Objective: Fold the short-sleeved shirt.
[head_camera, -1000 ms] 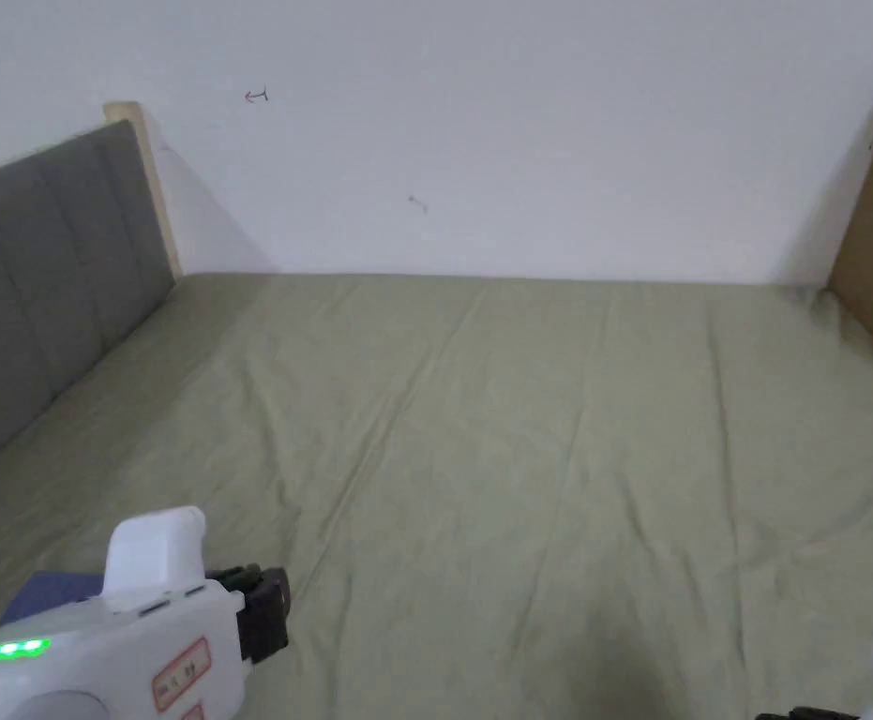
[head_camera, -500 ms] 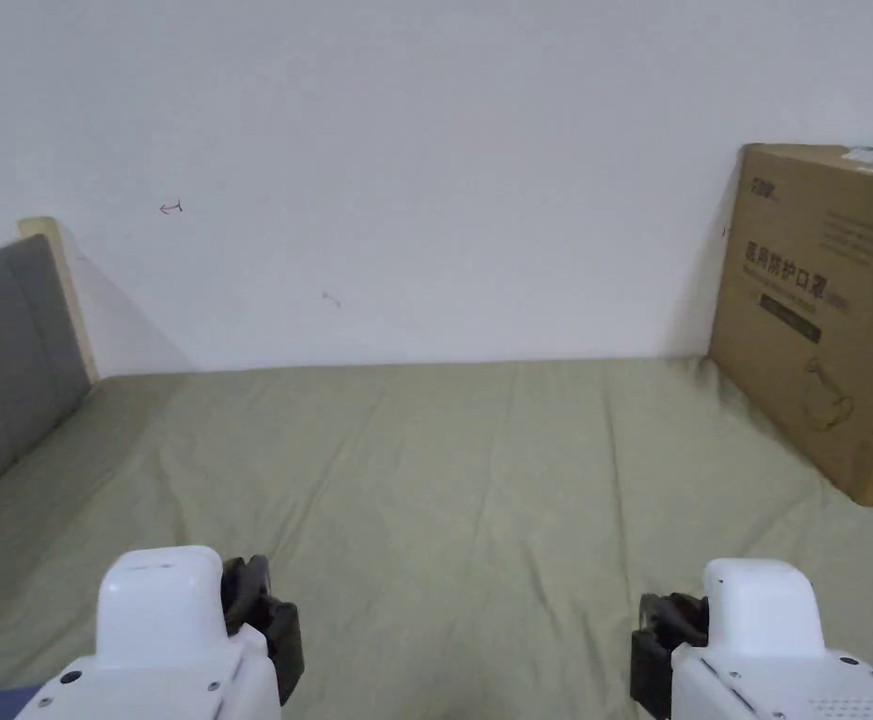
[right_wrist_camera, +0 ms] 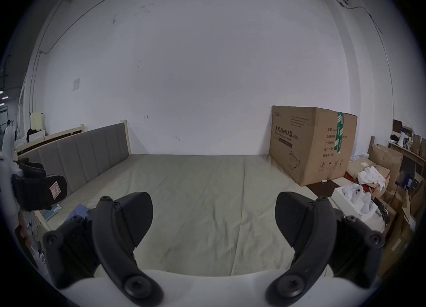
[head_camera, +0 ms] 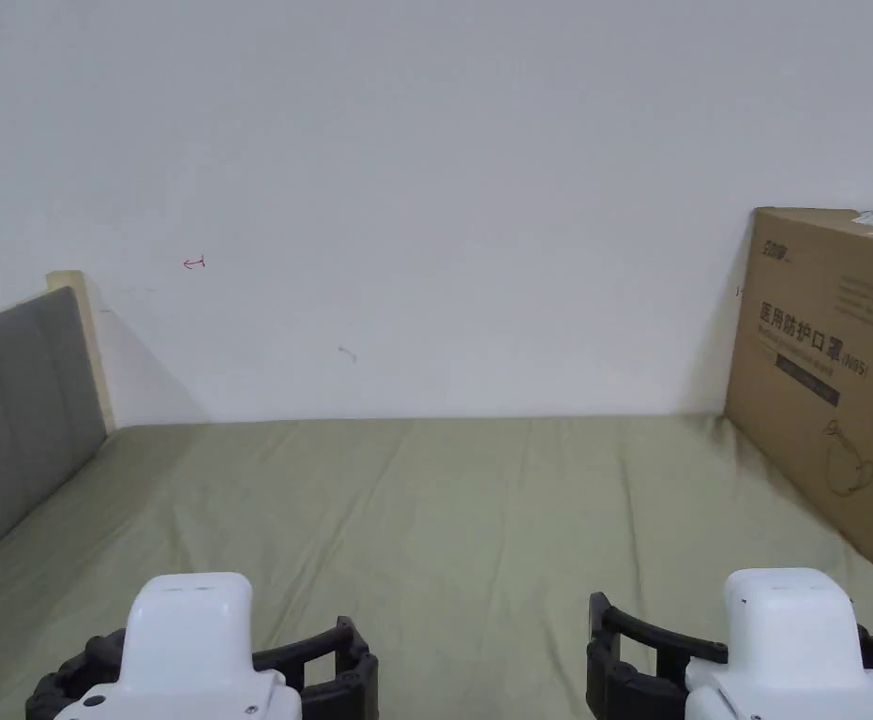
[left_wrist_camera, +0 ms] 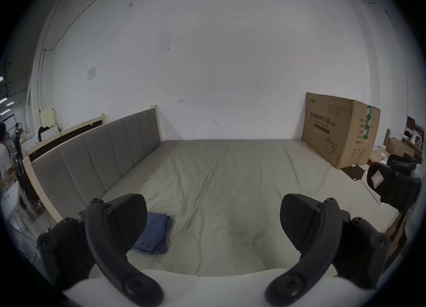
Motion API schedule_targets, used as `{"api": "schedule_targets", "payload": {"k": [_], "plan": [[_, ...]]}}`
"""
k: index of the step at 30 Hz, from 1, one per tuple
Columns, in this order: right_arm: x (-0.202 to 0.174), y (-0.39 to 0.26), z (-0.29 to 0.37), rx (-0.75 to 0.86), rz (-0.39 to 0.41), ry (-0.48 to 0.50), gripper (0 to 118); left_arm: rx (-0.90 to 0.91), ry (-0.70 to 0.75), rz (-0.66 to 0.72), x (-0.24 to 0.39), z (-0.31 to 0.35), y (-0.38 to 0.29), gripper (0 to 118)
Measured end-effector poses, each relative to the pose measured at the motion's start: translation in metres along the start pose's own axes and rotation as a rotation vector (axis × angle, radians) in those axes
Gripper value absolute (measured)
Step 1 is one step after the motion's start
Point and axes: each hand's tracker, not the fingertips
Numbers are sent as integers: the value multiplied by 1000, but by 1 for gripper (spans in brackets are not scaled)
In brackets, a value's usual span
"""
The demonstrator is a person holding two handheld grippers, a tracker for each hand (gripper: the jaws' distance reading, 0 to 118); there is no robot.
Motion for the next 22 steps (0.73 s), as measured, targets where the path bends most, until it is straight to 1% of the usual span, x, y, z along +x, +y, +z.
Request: {"api": "schedule_targets", "payload": {"k": [2, 5, 7, 11, 14, 18, 22], "plan": [[-1, 1, -5, -15, 1, 0, 109, -4, -8, 3, -2, 0, 2, 115], [1, -1, -12, -48, -23, 15, 109, -26, -2, 33, -4, 3, 8, 115], [1, -2, -15, -65, -33, 21, 109, 4, -29, 39, -7, 6, 8, 115], [1, -5, -19, -84, -18, 11, 109, 2, -19, 19, -4, 7, 13, 115], [3, -5, -21, -91, -26, 18, 109, 6, -47, 29, -4, 7, 13, 115], [4, -6, -22, -94, -18, 10, 109, 21, -14, 33, -2, 2, 10, 115], [7, -6, -23, -96, -22, 4, 109, 15, -24, 18, 0, 1, 9, 115]]}}
